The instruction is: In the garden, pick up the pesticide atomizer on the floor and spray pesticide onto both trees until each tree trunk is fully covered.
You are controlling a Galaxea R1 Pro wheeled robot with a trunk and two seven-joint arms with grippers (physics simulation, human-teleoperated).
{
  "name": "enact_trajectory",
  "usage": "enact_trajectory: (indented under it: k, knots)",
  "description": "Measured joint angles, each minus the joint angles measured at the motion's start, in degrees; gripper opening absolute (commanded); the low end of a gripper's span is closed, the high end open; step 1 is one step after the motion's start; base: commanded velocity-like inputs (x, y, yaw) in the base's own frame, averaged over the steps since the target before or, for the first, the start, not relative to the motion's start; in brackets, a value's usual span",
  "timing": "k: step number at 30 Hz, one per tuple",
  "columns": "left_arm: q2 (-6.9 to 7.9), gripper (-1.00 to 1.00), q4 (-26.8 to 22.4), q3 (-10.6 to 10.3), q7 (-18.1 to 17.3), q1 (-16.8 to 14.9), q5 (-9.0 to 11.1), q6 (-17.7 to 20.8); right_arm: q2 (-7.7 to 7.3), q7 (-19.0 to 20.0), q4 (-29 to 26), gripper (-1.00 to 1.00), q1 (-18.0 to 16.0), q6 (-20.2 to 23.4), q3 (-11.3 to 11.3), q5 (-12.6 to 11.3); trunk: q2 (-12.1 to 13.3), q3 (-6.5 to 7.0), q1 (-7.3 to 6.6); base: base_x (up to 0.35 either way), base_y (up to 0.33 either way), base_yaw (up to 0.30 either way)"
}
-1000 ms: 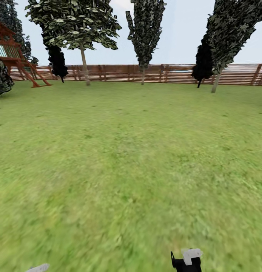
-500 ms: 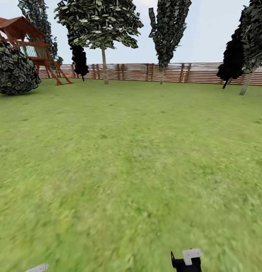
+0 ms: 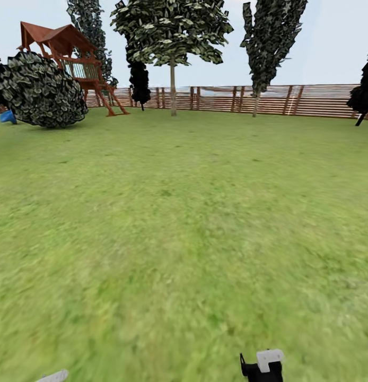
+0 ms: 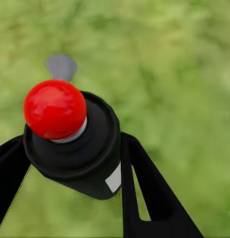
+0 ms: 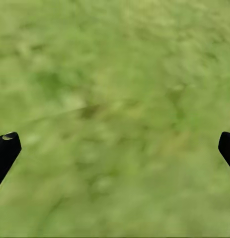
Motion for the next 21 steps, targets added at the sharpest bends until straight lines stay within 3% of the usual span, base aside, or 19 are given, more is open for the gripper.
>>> enact_trajectory:
  k: [5, 17, 21]
  knots:
    - [0.0, -1.0, 0.0, 0.0, 0.0, 0.0, 0.0, 0.0, 0.0, 0.1, 0.0, 1.0, 0.0, 0.1, 0.0, 0.0, 0.0, -0.17, 0.0, 0.337, 0.0, 0.147]
    - [0.07, -1.0, 0.0, 0.0, 0.0, 0.0, 0.0, -0.1, -0.09, 0.2, 0.0, 1.0, 0.0, 0.1, 0.1, 0.1, 0.0, -0.19, 0.0, 0.338, 0.0, 0.004]
    - [0.08, -1.0, 0.0, 0.0, 0.0, 0.0, 0.0, -0.1, -0.09, 0.2, 3.9, 1.0, 0.0, 0.3, 0.1, 0.1, 0.0, -0.19, 0.0, 0.338, 0.0, 0.0]
